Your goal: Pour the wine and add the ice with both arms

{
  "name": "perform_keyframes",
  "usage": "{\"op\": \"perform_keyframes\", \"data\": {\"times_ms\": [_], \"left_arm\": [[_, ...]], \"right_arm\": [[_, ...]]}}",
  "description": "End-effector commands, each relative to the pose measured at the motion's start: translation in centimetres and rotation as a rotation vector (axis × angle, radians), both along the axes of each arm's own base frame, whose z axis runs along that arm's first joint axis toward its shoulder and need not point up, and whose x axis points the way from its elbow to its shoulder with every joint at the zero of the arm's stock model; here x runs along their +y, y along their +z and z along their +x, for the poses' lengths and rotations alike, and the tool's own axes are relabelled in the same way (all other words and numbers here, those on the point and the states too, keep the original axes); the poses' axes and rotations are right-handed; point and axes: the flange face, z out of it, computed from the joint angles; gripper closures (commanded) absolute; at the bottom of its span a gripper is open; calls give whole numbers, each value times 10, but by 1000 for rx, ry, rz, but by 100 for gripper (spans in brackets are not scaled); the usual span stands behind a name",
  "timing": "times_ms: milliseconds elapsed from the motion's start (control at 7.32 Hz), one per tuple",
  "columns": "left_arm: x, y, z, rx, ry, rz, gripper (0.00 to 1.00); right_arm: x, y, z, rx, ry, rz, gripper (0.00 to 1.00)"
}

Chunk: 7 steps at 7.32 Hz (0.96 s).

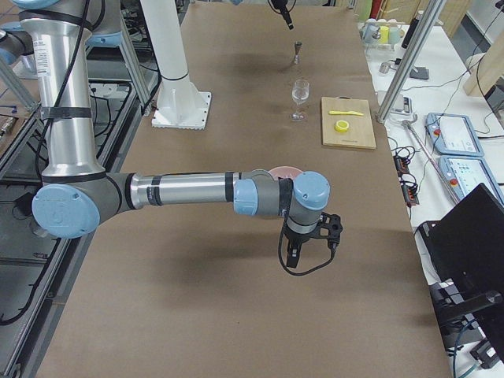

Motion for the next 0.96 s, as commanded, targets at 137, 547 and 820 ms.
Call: {"op": "perform_keyframes", "data": {"times_ms": [137, 547, 820], "left_arm": [[42, 38, 78, -131, -188, 86, 3], [39, 86, 113, -186, -330, 90, 4], [24, 100, 149, -217, -402, 134, 4]], "right_arm": [[0, 0, 0, -3, 0, -3, 0], [0, -1, -1, -11, 0, 0, 0], [0, -1, -1, -10, 0, 0, 0]]}}
